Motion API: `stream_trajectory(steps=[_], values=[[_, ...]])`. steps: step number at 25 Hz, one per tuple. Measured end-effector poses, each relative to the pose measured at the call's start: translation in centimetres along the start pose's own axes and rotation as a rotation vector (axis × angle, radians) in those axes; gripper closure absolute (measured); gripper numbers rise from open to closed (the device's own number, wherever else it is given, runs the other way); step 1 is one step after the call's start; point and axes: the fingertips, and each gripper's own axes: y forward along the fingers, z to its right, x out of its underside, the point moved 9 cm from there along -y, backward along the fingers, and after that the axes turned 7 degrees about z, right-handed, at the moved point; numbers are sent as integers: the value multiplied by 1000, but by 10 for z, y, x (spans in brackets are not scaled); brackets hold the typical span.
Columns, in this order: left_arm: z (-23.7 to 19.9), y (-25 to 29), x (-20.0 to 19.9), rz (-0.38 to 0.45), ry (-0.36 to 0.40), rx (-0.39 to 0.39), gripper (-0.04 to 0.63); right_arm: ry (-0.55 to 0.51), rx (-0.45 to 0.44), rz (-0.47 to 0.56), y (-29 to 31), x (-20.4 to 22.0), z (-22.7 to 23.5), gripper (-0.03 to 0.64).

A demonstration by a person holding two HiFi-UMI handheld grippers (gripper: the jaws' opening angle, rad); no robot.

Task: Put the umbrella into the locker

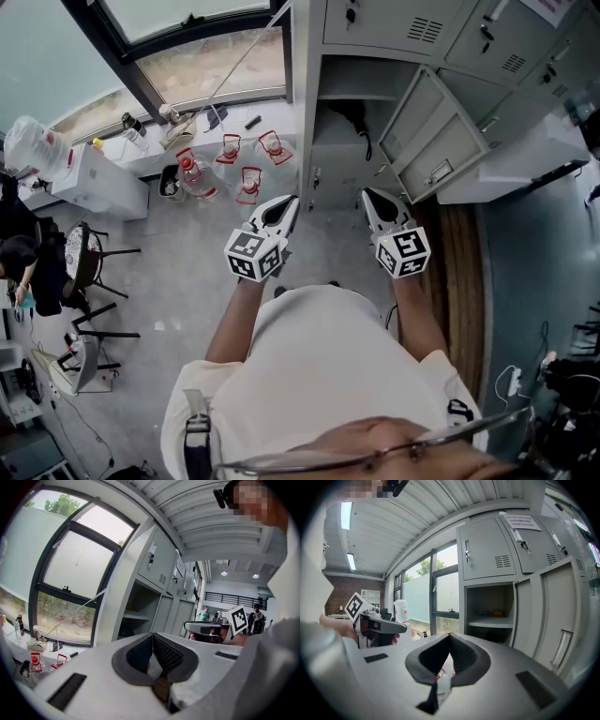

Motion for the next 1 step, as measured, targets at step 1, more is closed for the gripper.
stream_trajectory(steps=[1], values=[[0,0,0,1,-1,0,589,-1,1,1,0,0,0,611]])
